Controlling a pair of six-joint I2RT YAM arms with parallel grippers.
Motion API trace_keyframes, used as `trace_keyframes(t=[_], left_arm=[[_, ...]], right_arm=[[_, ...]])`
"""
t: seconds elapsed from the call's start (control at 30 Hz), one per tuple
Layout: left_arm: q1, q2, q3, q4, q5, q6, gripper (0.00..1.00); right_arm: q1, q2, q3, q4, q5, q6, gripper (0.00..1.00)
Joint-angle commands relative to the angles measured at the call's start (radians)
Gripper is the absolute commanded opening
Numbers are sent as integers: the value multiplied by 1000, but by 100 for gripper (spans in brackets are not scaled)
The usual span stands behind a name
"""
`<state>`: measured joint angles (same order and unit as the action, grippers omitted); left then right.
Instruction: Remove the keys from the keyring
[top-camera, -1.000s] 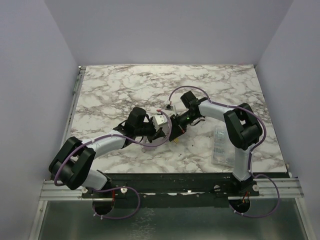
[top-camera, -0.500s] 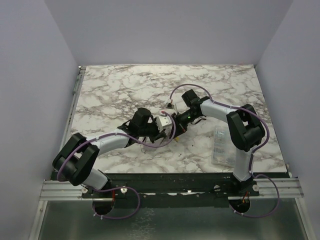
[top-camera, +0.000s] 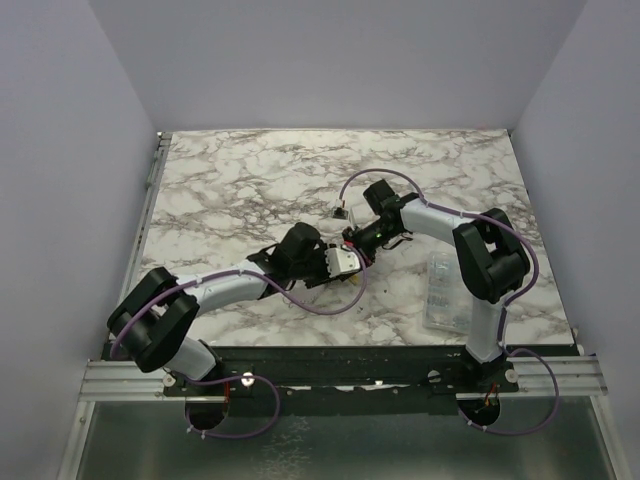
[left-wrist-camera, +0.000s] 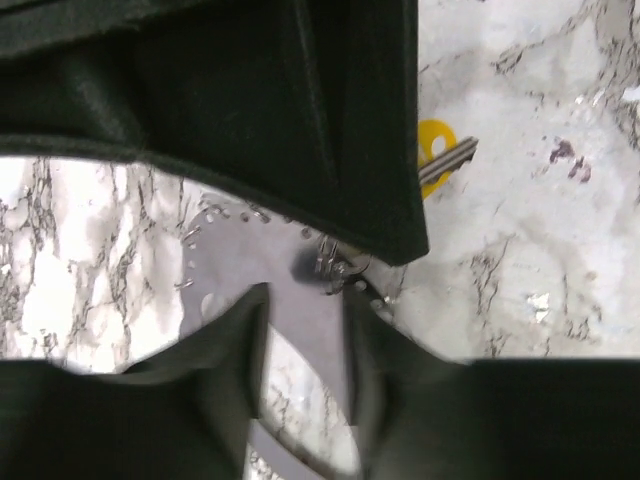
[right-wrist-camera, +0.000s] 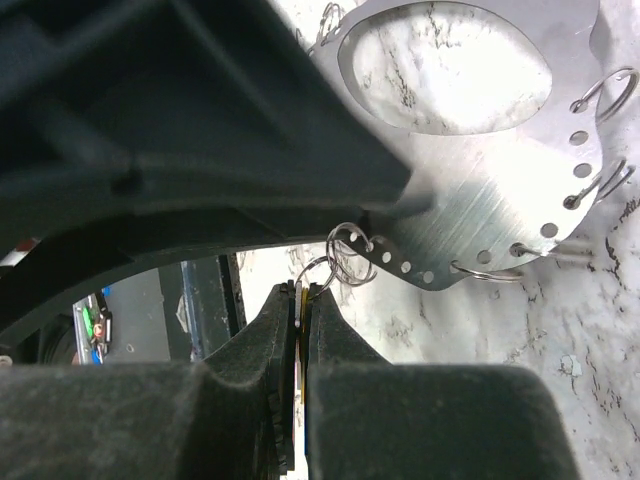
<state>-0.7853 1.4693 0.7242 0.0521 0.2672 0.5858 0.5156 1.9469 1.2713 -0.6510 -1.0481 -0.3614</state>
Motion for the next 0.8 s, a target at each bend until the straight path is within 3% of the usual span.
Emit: trace_keyframes(t=[0.0, 0.13, 0.27, 0.47, 0.77], left_arm=[[68, -60, -4, -42, 114, -7, 52], [228, -72, -46, 61, 413, -109, 61], [320, -89, -180, 421, 591, -302, 60], [319, -44, -268, 656, 675, -396, 57], [288, 31, -358, 905, 619, -436, 50]], right_arm=[[3, 6, 16, -25, -29, -33, 1], [2, -5, 12, -23, -47, -48, 1], [3, -20, 8, -18, -68, -57, 1], [3, -28, 8, -11, -92, -56, 1], [2, -31, 10, -19, -110, -60, 1]])
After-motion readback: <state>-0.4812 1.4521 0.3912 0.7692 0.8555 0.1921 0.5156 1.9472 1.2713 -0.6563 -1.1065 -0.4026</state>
